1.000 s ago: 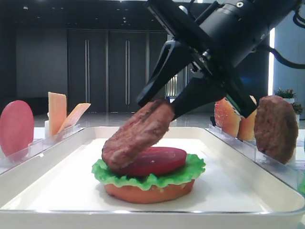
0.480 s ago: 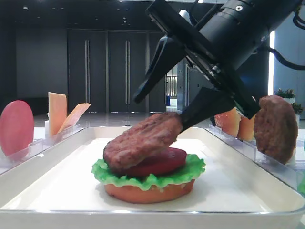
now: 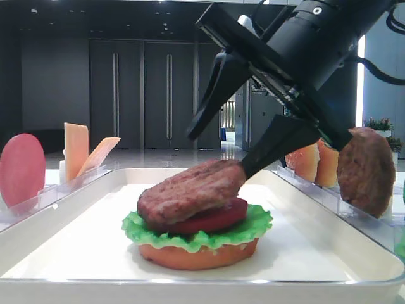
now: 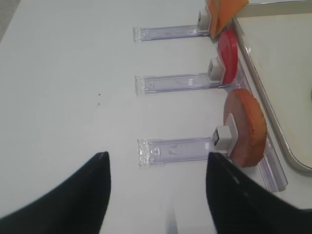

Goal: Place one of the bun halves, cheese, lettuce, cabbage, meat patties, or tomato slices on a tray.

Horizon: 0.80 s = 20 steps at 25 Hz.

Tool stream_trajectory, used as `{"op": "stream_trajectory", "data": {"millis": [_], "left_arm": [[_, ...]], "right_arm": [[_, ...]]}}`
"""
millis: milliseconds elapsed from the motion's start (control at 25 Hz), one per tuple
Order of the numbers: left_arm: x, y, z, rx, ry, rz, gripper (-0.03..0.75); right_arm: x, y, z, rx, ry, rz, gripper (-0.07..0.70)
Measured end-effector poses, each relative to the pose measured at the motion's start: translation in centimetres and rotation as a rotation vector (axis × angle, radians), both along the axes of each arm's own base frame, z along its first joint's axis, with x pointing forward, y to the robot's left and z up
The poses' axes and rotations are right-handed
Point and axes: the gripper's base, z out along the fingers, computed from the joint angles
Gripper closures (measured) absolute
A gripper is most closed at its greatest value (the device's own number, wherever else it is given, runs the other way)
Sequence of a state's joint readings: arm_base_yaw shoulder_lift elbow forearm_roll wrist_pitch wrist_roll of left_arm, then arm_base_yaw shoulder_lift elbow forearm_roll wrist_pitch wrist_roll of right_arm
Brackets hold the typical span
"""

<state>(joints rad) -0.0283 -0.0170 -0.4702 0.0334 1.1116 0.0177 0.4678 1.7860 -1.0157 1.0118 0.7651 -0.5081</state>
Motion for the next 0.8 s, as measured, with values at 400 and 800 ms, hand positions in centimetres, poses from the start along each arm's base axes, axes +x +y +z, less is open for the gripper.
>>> {"op": "stream_trajectory", "data": {"millis": [400,800], "left_arm": [[0.0,0.0,0.0,0.000,0.000,0.000,0.244],[0.0,0.0,0.0,-0.002,0.000,-0.002,0.244]], "right_arm": [[0.1,-0.4,1.0,-0.050,-0.014,-0.008,0.205],[0.2,-0.7,3.2,-0.102,-0.041,0.010,0.205]]}}
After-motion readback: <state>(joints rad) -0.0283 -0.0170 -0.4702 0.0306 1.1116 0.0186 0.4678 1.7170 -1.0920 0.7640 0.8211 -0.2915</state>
